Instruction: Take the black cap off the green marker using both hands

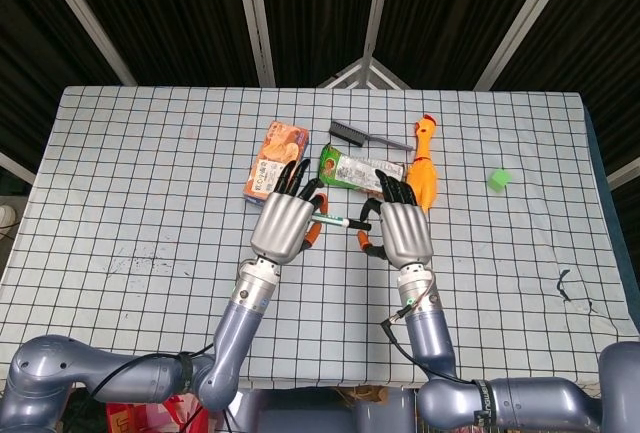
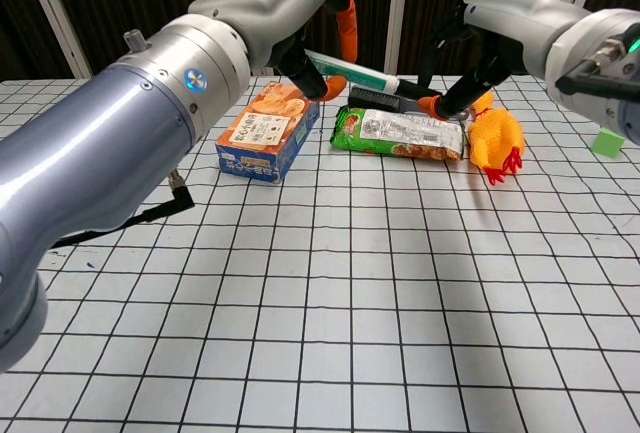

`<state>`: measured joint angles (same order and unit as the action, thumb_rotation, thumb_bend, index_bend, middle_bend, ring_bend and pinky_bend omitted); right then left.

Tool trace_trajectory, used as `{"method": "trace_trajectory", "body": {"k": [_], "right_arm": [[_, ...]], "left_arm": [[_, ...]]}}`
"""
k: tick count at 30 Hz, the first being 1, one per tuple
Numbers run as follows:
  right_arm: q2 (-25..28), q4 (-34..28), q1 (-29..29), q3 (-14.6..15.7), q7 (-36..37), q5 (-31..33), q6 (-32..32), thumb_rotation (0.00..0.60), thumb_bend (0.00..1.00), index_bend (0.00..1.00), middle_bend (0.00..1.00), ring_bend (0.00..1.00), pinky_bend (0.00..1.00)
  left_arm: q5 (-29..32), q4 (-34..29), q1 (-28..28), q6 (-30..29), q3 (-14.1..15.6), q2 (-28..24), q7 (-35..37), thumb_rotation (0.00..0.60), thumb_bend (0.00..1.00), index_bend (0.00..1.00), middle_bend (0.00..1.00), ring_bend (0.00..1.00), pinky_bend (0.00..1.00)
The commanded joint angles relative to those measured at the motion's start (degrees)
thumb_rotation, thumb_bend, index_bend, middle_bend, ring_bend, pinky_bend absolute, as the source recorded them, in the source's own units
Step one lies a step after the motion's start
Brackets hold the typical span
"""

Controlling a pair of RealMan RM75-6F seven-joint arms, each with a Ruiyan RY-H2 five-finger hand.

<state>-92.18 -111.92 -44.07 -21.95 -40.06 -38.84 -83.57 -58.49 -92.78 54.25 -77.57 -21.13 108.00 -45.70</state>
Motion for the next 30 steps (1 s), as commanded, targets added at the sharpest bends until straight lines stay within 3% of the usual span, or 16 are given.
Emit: {"method": "trace_trajectory", "body": {"k": [1,30], "right_arm": [[-0.10,0.08,0.00,-0.02,0.10,0.13,0.00,0.600,0.37,0.53,0.05,0.04,0.07],[0.78,0.26,0.96,0.71,0.87,-0.63,-0.18,0.600,0.37,0.67,0.05,0.06,0.07]], "left_arm": [[-0.29,0.19,0.04,-0.05,-0.01,0.17,0.09,0.600,0.58,0.65,0.27,0.00,0.00],[-1.13,1.19,-0.46,0.17,0.12,0.75,0.27,0.600,0.58,0.66,0.27,0.00,0.00]]}}
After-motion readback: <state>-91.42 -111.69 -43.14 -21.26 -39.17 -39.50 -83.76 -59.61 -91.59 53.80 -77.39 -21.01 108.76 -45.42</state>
